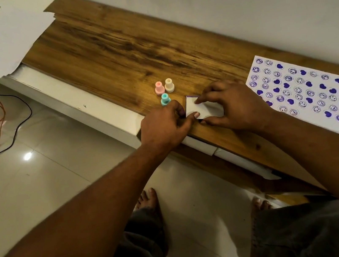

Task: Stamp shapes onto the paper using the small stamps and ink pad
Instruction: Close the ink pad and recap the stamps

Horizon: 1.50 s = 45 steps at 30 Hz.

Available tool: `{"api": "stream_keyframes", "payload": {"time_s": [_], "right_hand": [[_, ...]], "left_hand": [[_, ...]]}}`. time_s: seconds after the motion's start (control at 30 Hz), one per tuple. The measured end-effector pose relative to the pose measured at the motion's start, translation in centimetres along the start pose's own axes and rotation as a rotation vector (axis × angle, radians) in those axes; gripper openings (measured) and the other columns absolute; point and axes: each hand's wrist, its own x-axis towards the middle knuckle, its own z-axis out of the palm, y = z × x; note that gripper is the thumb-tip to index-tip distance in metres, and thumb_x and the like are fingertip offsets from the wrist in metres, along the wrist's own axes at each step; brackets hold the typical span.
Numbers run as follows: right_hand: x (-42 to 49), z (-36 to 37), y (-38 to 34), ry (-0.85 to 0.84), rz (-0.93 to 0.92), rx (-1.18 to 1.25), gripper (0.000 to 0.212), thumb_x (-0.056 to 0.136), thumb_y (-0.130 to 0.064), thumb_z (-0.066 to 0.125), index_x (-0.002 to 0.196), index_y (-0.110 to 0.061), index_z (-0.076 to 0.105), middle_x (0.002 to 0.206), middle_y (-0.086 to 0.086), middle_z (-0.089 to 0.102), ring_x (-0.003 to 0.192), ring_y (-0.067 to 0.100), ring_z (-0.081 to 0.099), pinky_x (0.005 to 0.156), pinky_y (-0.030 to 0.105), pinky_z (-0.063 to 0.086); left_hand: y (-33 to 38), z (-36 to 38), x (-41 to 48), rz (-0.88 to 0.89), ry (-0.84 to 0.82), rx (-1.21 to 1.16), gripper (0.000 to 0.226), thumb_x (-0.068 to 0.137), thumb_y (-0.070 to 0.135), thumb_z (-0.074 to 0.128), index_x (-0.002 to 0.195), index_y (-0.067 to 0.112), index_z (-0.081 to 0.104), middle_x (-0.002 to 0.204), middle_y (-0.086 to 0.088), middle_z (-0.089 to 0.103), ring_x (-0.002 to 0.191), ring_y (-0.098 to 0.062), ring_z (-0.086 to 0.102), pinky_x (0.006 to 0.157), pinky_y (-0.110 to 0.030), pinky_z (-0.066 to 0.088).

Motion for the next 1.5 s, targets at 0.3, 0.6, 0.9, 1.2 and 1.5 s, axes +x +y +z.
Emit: {"api": "stream_keyframes", "payload": {"time_s": [0.3,0.6,0.9,1.2,1.5], "right_hand": [[0.1,-0.2,-0.1,-0.025,0.007,0.004,0.058,0.085,-0.058,0.071,0.136,-0.032,0.064,0.137,-0.004,0.059,0.130,0.019,0.052,0.105,0.053,0.044],[0.0,0.1,0.3,-0.011,0.016,0.039,0.056,0.085,-0.054,0.074,0.136,-0.033,0.064,0.136,-0.004,0.058,0.129,0.017,0.052,0.103,0.050,0.047],[0.2,0.6,0.6,0.004,0.004,0.027,0.058,0.085,-0.056,0.074,0.138,-0.034,0.063,0.136,-0.003,0.057,0.129,0.018,0.051,0.102,0.046,0.048],[0.4,0.9,0.6,0.022,0.002,0.034,0.058,0.085,-0.058,0.074,0.137,-0.033,0.064,0.134,-0.003,0.059,0.127,0.019,0.053,0.100,0.045,0.049],[0.2,0.7,0.1,0.032,0.005,0.045,0.056,0.086,-0.054,0.075,0.135,-0.029,0.066,0.137,0.000,0.060,0.128,0.021,0.053,0.101,0.041,0.048]], "left_hand": [[0.1,0.0,0.0,-0.009,-0.002,-0.006,0.041,0.094,0.076,0.049,0.099,0.037,0.061,0.064,0.022,0.046,0.059,0.000,0.046,0.051,-0.020,0.027],[0.1,0.0,0.1,-0.010,-0.003,0.005,0.042,0.094,0.076,0.049,0.099,0.036,0.062,0.065,0.021,0.046,0.060,0.000,0.047,0.052,-0.021,0.029],[0.0,0.2,0.2,0.003,0.022,-0.009,0.036,0.098,0.066,0.051,0.103,0.034,0.066,0.065,0.024,0.040,0.060,0.003,0.041,0.052,-0.020,0.026],[0.5,0.3,0.8,-0.004,-0.011,0.039,0.036,0.104,0.059,0.048,0.109,0.033,0.072,0.067,0.019,0.043,0.061,-0.003,0.043,0.052,-0.021,0.026],[0.8,-0.3,1.6,-0.157,-0.056,-0.149,0.032,0.095,0.057,0.068,0.115,0.033,0.072,0.089,0.012,0.067,0.079,-0.006,0.062,0.059,-0.021,0.043]]}}
